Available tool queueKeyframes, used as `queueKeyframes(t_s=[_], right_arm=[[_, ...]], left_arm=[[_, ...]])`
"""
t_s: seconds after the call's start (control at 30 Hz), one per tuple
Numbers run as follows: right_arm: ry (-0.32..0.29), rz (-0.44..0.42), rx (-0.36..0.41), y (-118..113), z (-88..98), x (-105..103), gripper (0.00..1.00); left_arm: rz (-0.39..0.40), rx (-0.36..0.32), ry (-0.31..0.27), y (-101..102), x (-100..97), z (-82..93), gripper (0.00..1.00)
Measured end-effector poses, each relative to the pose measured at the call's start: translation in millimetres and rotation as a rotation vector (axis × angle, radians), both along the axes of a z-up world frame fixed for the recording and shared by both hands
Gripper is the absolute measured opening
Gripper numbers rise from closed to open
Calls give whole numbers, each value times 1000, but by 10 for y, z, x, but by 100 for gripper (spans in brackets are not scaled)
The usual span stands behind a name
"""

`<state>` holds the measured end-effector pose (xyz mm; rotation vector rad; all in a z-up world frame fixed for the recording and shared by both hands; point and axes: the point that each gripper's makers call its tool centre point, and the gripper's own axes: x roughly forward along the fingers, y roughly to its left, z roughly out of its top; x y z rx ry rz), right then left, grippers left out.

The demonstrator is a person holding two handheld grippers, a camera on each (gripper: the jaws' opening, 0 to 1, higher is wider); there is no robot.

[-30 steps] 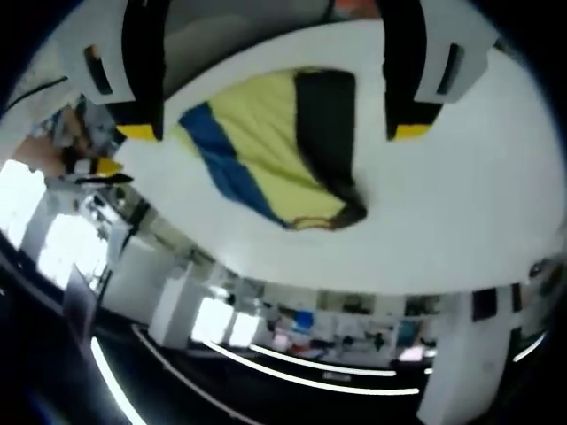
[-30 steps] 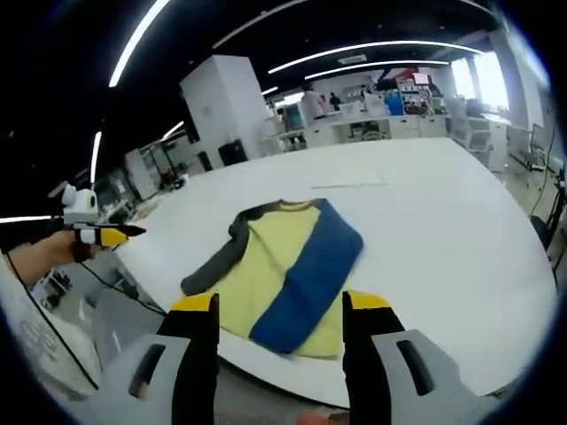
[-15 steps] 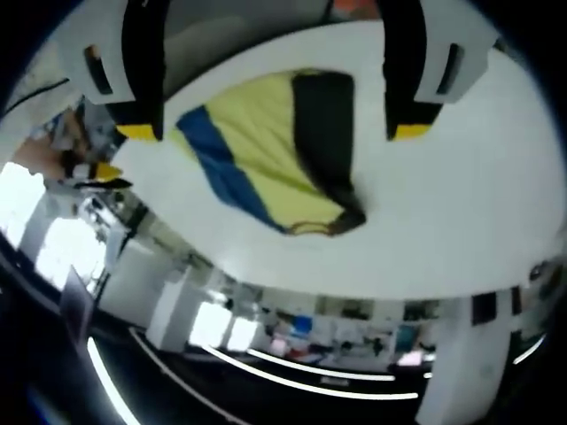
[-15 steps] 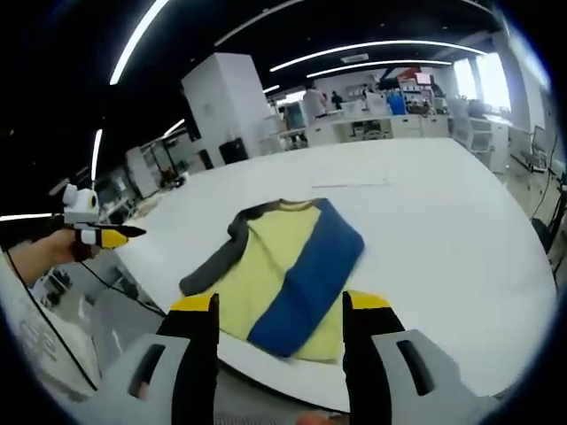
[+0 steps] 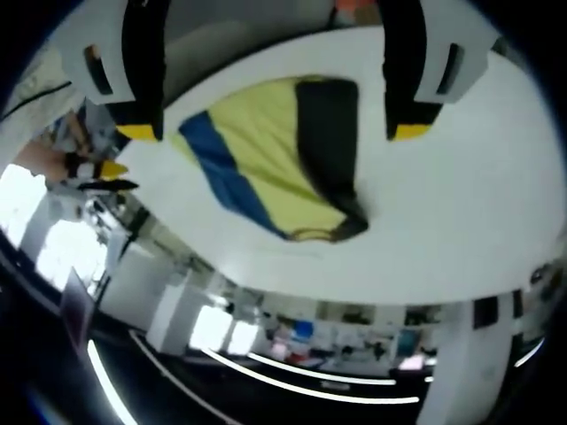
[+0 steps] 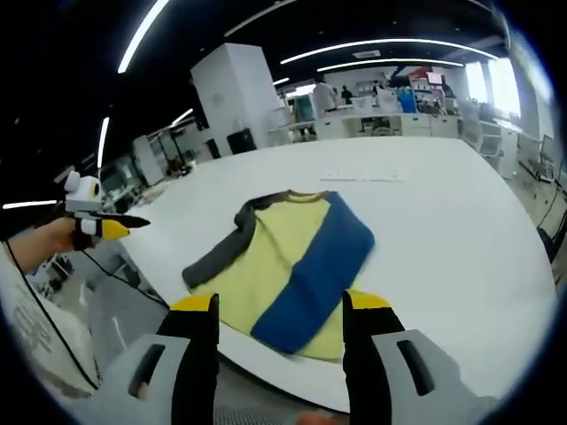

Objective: Fold the garment on the visible template until the final outline fits inside the template.

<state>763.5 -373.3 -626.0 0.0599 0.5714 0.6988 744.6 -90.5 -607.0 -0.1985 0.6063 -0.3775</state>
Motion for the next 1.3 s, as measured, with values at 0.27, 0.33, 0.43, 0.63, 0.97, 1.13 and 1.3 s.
queueKeyframes(t_s=[0.27, 0.33, 0.43, 0.63, 0.97, 1.13, 1.3], right_arm=[[-71, 126, -176, 146, -173, 62, 54], [-69, 163, -204, 213, -246, 47, 53], [-79, 225, -221, 359, -338, 30, 53], [-74, 314, -255, 579, -477, -6, 53], [-60, 410, -310, 750, -743, 19, 51], [-49, 454, -328, 817, -912, 42, 50], [-31, 487, -359, 867, -1125, 21, 47]], left_arm=[[14, 1, 15, 50, -65, -53, 99], [17, -3, 17, 63, -84, -70, 99], [21, -2, 20, 86, -120, -70, 99], [44, -4, 17, 163, -174, -50, 99], [63, 4, 35, 243, -264, -89, 99], [63, 5, 42, 251, -272, -100, 99], [61, 4, 47, 253, -269, -109, 99]])
